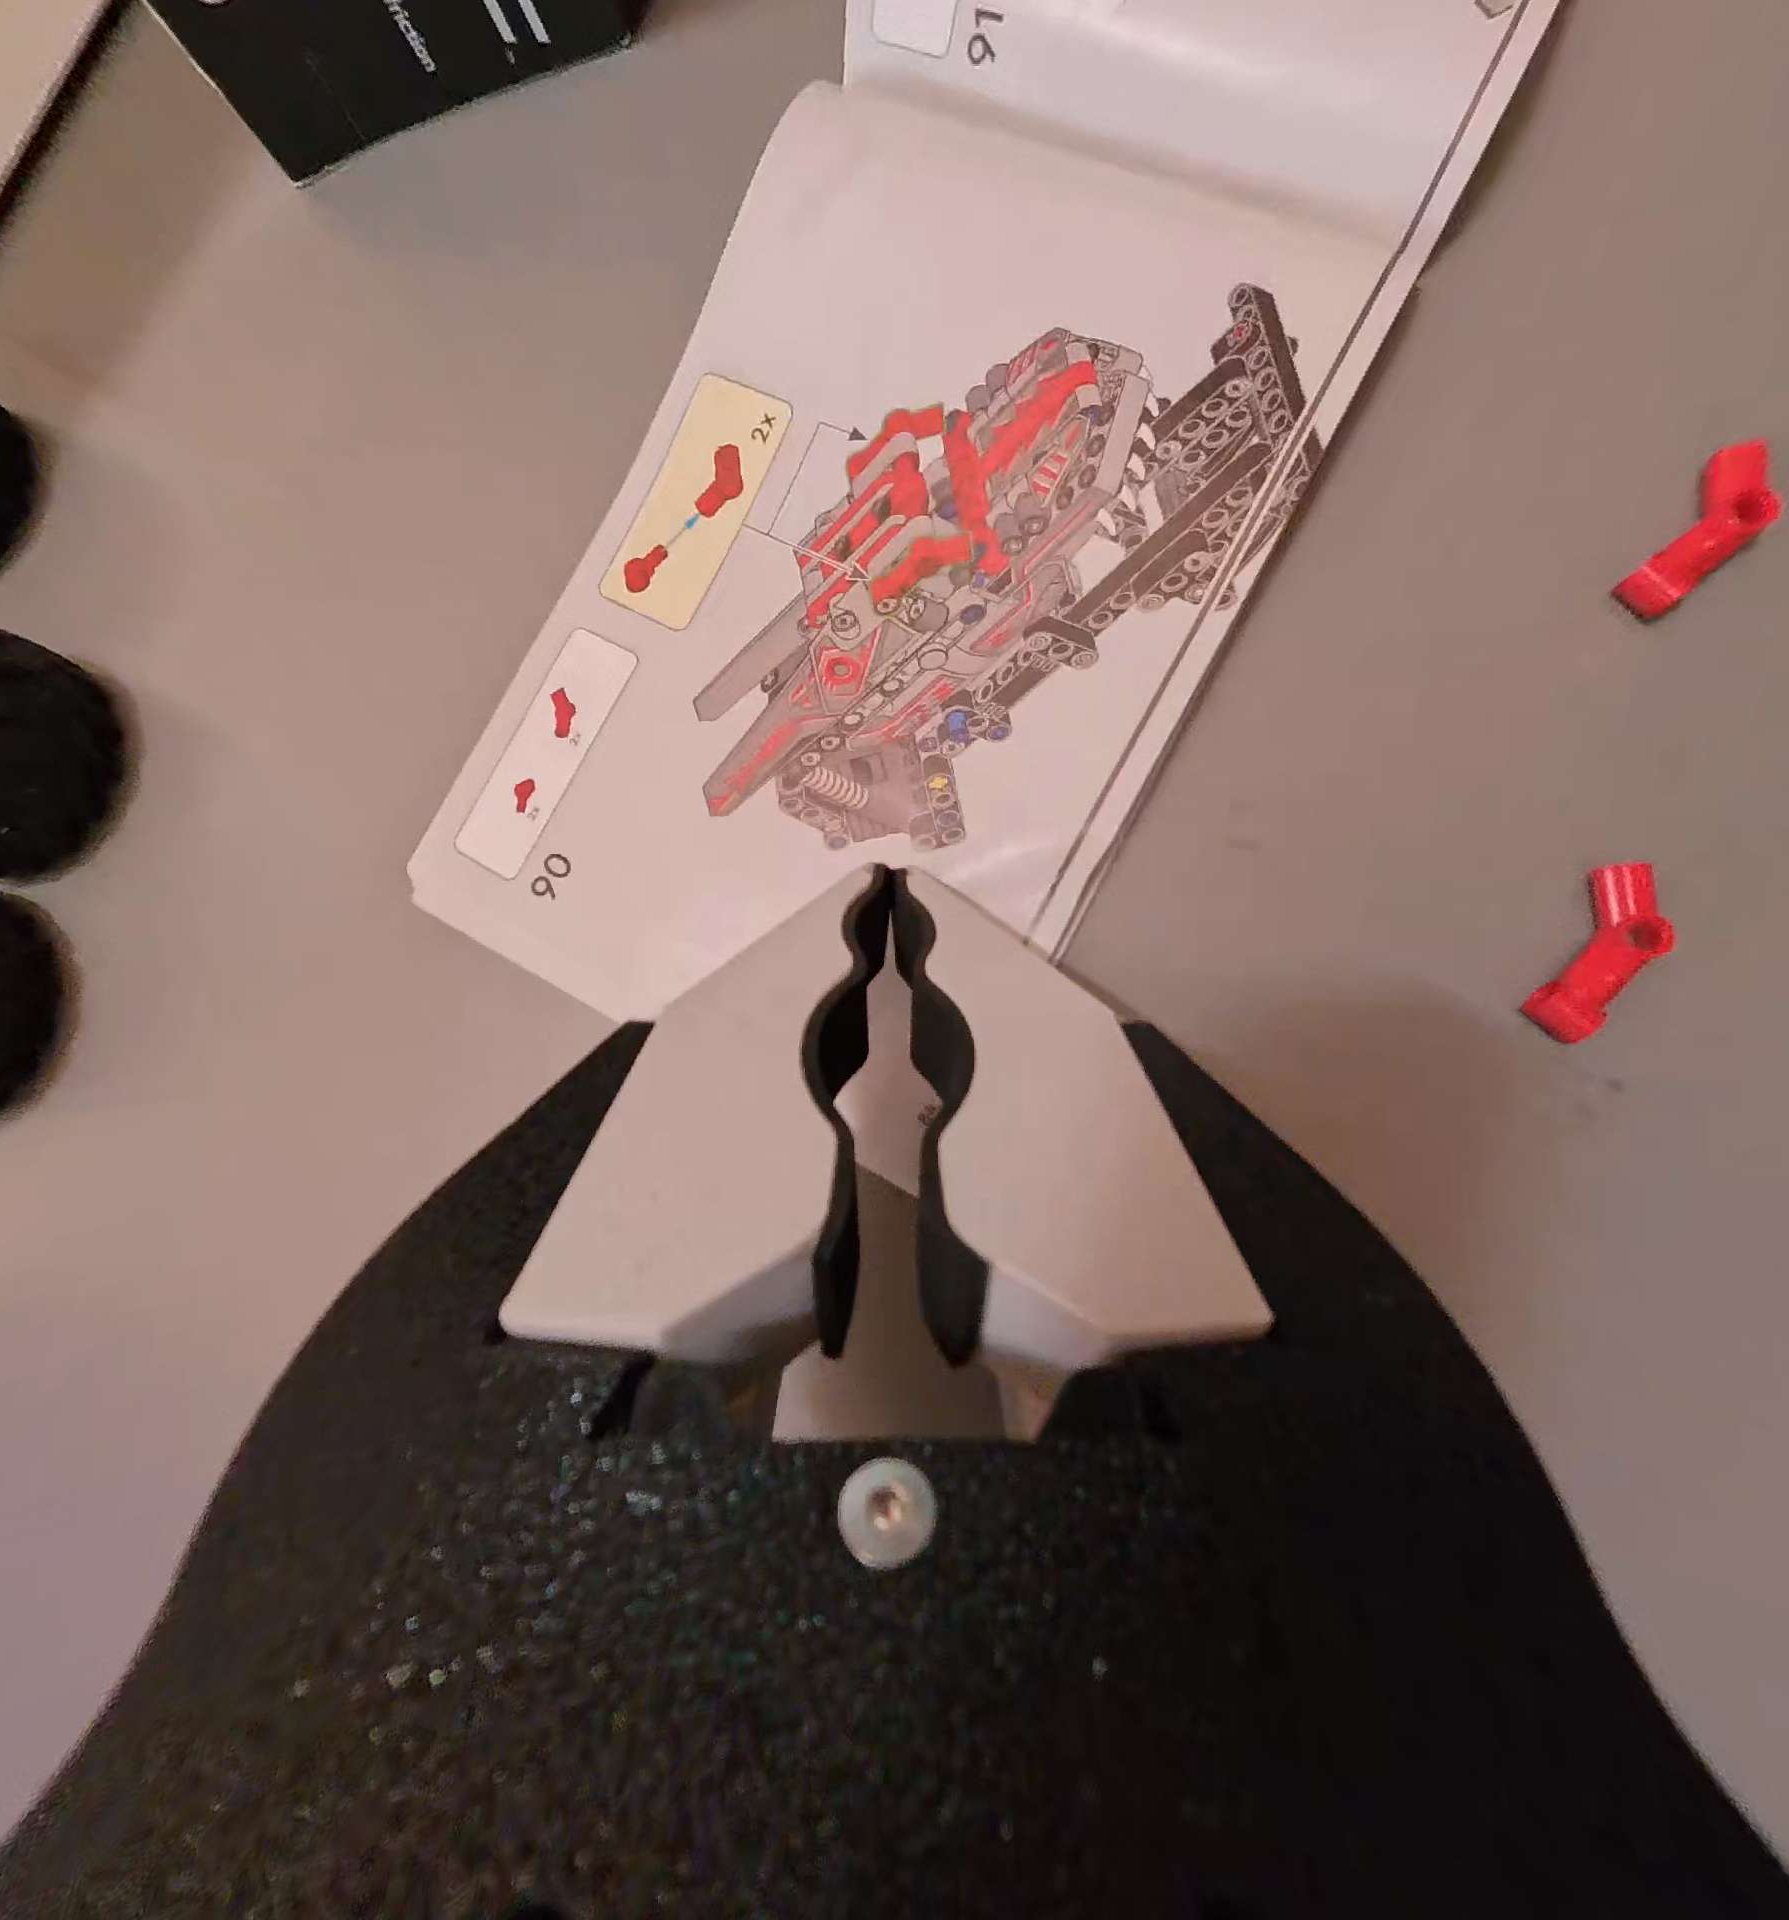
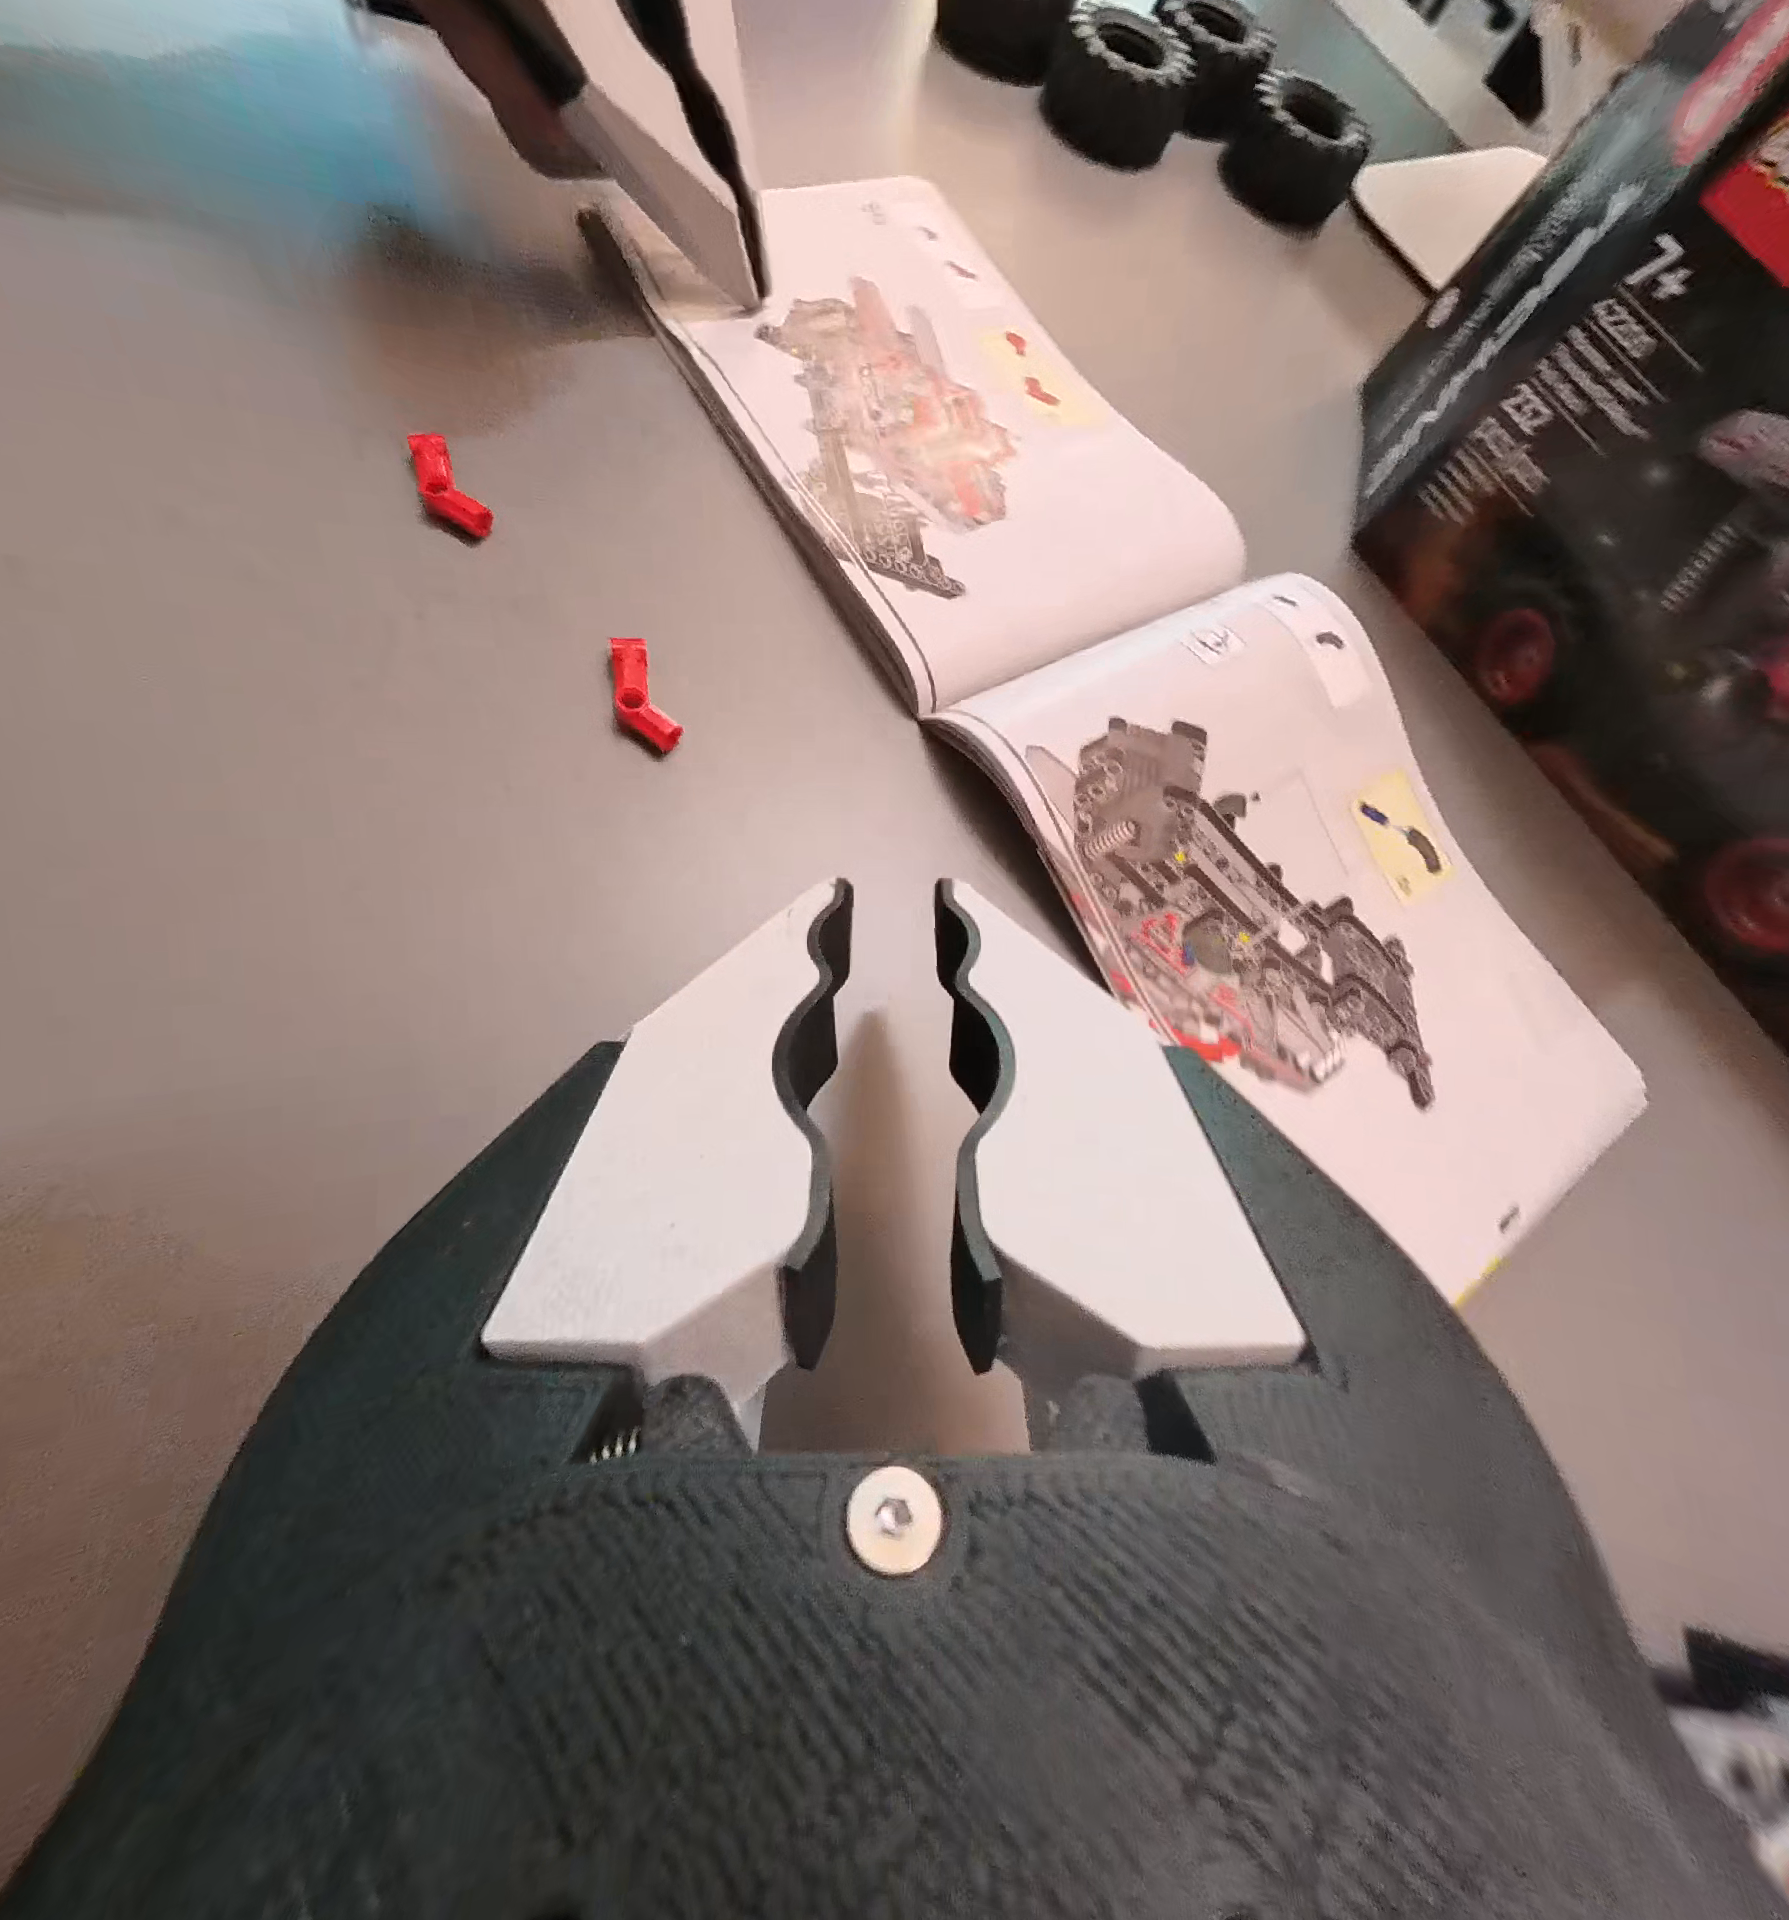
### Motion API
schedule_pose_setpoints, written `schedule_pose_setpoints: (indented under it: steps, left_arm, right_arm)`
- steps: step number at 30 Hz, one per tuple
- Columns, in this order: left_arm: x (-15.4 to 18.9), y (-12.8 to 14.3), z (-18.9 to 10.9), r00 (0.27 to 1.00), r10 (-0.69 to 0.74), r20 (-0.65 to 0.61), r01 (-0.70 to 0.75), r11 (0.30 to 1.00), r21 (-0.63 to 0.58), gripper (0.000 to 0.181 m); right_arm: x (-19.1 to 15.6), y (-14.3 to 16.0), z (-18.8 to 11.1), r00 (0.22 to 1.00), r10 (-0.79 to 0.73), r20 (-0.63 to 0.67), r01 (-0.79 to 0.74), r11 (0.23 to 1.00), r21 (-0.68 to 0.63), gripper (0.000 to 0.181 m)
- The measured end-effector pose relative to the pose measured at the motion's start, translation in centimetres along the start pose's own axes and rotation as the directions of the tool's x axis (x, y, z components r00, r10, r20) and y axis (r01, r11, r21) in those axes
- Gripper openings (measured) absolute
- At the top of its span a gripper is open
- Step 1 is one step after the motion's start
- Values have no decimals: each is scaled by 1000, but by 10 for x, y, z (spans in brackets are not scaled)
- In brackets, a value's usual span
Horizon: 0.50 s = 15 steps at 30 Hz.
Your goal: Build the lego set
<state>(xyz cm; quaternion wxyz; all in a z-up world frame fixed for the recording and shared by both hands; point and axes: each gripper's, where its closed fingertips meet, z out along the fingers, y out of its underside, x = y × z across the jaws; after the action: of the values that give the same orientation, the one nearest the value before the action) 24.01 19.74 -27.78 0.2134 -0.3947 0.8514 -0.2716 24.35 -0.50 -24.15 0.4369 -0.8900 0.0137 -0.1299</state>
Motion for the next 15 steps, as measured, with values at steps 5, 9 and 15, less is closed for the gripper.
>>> schedule_pose_setpoints:
  steps: [5, 9, 15]
  left_arm:
    - [-7, 4, -1, 999, -38, -17, 38, 999, 5, 0]
    - [-14, 7, -2, 998, -58, -29, 58, 998, 9, 0]
    - [-20, 2, -8, 999, 6, 33, -7, 1000, 29, 0]
  right_arm:
    - [37, -1, -58, 970, 87, -227, -64, 992, 106, 13]
    - [103, 8, -142, 825, 195, -530, -87, 971, 222, 31]
    - [139, 54, -177, 839, 205, -504, -143, 977, 160, 91]
